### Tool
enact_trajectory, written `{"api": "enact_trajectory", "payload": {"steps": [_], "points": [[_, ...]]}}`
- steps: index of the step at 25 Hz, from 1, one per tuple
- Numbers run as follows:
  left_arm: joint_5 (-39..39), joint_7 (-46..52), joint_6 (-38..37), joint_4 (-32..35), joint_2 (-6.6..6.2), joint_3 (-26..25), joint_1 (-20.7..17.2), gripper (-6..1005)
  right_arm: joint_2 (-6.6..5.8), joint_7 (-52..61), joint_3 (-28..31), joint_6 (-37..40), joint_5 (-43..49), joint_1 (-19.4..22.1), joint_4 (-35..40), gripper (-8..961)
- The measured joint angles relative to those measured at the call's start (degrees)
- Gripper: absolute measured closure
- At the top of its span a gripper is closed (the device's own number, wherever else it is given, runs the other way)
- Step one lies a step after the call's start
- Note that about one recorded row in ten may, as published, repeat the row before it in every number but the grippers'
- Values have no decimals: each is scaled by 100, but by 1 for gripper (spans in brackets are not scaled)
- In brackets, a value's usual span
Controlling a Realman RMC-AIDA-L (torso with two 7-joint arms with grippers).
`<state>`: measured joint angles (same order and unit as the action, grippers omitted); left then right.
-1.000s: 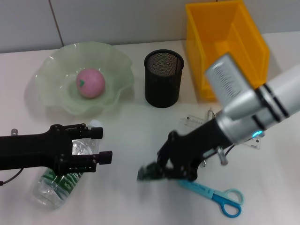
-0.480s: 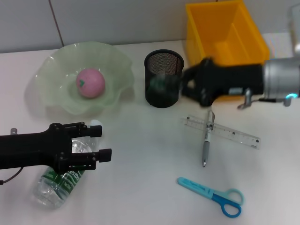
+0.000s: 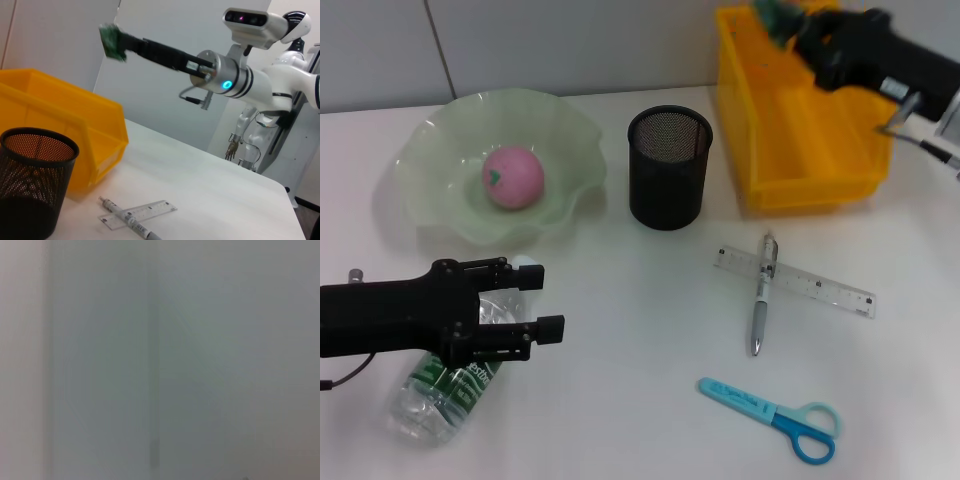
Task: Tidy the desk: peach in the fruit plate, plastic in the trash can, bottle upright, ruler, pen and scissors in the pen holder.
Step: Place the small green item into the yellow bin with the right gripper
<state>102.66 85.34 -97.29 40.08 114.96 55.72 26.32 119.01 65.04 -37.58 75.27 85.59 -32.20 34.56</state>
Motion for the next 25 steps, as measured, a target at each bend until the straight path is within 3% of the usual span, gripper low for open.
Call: {"api": "enact_trajectory", "payload": {"steps": [4,14,25], "points": [[-1,0,-2,0,0,0,4,228,-2,-292,88,-778,-918,36,-361,933],[-35,5,-9,0,-1,0,5,228,-8,-511,-227,-1911,-1020,-53,-607,914],[-37,6,-18,0,-1,0,21,228,-25,-517,-726,-2385,-1020,-99,-609,732]]}}
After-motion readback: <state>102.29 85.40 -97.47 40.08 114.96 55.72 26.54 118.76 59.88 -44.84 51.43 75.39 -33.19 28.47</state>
